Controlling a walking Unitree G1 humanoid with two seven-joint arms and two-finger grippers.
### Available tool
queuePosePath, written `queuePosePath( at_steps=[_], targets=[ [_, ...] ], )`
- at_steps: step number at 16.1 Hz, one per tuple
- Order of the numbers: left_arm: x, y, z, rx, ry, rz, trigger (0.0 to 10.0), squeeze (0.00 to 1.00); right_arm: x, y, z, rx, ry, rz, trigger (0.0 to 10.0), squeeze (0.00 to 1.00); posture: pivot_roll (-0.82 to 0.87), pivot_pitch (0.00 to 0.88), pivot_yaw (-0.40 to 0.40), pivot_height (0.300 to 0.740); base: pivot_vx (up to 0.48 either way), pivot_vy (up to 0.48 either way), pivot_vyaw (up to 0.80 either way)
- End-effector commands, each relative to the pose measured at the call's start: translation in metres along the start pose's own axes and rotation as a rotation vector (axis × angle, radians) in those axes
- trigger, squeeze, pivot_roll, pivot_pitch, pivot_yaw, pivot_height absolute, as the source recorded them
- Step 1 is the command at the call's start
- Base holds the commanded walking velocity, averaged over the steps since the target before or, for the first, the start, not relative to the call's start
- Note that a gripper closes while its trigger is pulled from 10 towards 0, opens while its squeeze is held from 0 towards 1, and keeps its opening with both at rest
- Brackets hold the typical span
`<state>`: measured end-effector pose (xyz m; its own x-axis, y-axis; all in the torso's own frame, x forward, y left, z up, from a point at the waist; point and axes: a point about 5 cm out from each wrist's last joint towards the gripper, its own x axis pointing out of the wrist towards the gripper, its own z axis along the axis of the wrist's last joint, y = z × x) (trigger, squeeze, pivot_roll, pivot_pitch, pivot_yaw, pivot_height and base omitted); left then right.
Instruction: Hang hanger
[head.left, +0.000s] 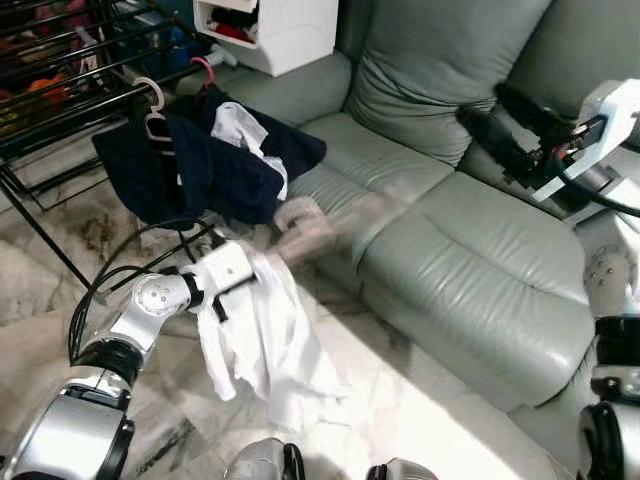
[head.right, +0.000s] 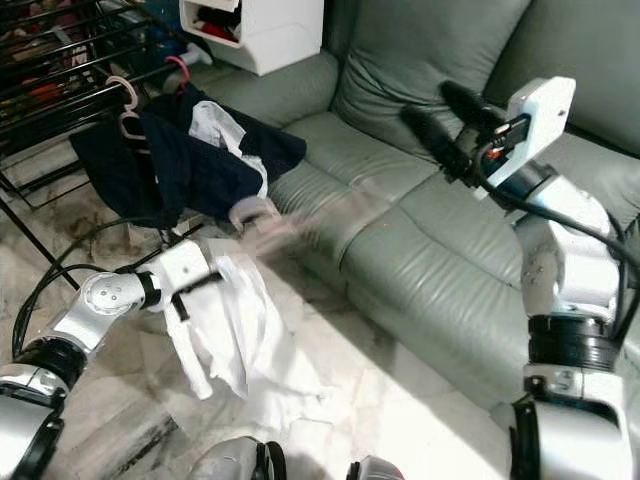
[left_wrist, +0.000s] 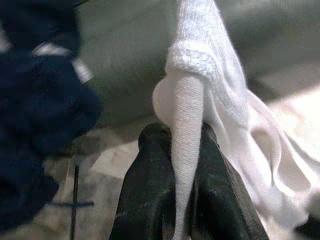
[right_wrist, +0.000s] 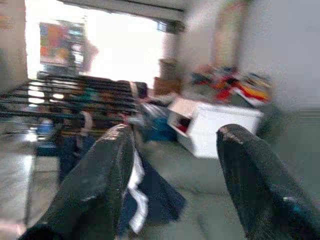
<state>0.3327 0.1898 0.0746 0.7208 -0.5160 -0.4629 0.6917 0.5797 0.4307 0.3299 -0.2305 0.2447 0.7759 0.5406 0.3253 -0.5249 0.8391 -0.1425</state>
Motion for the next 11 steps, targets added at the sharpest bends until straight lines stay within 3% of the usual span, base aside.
queuePosePath(
  at_steps=[1,3,5,7,10,11],
  targets=[
    [-0.001,0.020,0.011,-0.119,-0.054,0.143,0.0,0.00,-0.008,0.000,-0.011,0.017,0.026,-0.098,10.0,1.00,-0.08,0.000,0.038,0.740,0.000,0.000,0.00],
    [0.002,0.026,0.035,-0.138,-0.173,0.167,0.0,0.00,-0.021,0.012,-0.045,0.082,0.150,-0.221,10.0,1.00,-0.08,0.000,0.034,0.740,0.000,0.000,0.00],
    [0.002,0.032,0.057,-0.123,-0.258,0.178,0.0,0.00,-0.026,0.026,-0.071,0.113,0.232,-0.247,10.0,1.00,-0.07,0.000,0.035,0.740,0.000,0.000,0.00],
    [-0.001,0.039,0.100,-0.089,-0.407,0.183,0.0,0.00,-0.028,0.044,-0.095,0.169,0.279,-0.270,10.0,1.00,-0.05,0.000,0.029,0.740,0.000,0.000,0.00],
    [-0.011,0.042,0.136,-0.045,-0.538,0.148,0.0,0.00,-0.018,0.056,-0.106,0.224,0.300,-0.275,10.0,1.00,-0.06,0.000,0.038,0.740,0.000,0.000,0.00],
    [-0.016,0.037,0.157,0.013,-0.599,0.086,0.0,0.00,-0.008,0.059,-0.107,0.257,0.288,-0.260,10.0,1.00,-0.05,0.000,0.040,0.740,0.000,0.000,0.00]
  ],
)
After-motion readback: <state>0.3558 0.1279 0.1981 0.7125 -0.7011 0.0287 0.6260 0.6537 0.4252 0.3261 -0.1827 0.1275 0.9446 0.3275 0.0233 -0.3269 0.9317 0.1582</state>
